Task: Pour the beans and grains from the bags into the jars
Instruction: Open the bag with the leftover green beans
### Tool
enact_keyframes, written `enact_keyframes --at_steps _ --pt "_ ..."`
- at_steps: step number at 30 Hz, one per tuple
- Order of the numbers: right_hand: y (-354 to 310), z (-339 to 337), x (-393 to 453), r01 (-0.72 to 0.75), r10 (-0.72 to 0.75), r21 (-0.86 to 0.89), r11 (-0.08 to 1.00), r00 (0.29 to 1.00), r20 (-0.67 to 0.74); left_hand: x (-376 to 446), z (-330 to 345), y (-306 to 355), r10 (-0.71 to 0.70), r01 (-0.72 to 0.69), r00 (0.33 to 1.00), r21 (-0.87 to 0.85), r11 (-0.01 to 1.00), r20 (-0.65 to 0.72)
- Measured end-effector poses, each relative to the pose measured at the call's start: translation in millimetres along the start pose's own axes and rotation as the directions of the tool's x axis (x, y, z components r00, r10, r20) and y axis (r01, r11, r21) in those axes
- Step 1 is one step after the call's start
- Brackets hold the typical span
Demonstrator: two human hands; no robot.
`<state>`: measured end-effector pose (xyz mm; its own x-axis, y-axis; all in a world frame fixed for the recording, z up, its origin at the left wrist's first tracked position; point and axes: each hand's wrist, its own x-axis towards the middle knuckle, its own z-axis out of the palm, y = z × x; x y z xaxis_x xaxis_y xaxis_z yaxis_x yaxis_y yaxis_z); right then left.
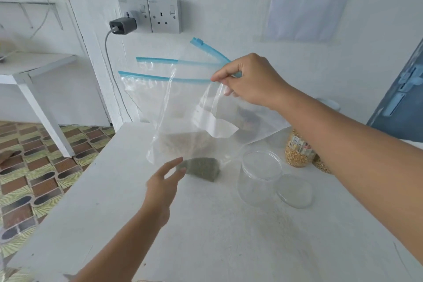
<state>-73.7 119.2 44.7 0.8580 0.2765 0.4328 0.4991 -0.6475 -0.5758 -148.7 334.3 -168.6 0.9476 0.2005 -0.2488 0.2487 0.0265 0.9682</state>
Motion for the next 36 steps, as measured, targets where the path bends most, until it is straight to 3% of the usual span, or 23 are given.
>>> enact_keyframes --at_steps 2,8,13,18,21,25,28,36 --pt "0 0 -1 -0.002 0.002 0.025 1.0 1.0 -0.019 11 1 1 -0.019 0.028 0.997 -0.121 0.992 0.07" --pt "11 -6 -8 -0.035 0.037 0.03 0.999 0.996 -0.08 44 -6 2 0.005 0.016 0.996 -0.245 0.969 0.087" --pt "18 -14 -11 -0.07 0.089 0.123 0.99 0.983 -0.158 57 -15 12 0.161 -0.175 0.984 -0.289 0.941 -0.071" --pt "27 -4 -17 -0.11 0.135 0.178 0.978 0.982 -0.136 51 -20 -9 0.136 -0.079 0.971 -0.271 0.959 0.196" --pt "26 1 -16 -0.102 0.131 0.196 0.975 0.981 -0.14 52 -16 -22 0.154 -0.088 0.95 -0.241 0.967 0.272" --pt "29 1 -13 -0.087 0.105 0.141 0.986 0.986 -0.131 64 -9 -13 0.154 -0.096 0.971 -0.289 0.953 0.186" --pt "38 -3 -16 -0.093 0.117 0.145 0.985 0.98 -0.164 71 -15 2 0.217 -0.186 0.974 -0.321 0.929 0.066" --pt "56 -2 -31 -0.152 0.268 0.42 0.895 0.935 -0.232 83 -54 46 0.38 -0.359 0.925 -0.331 0.873 -0.003"
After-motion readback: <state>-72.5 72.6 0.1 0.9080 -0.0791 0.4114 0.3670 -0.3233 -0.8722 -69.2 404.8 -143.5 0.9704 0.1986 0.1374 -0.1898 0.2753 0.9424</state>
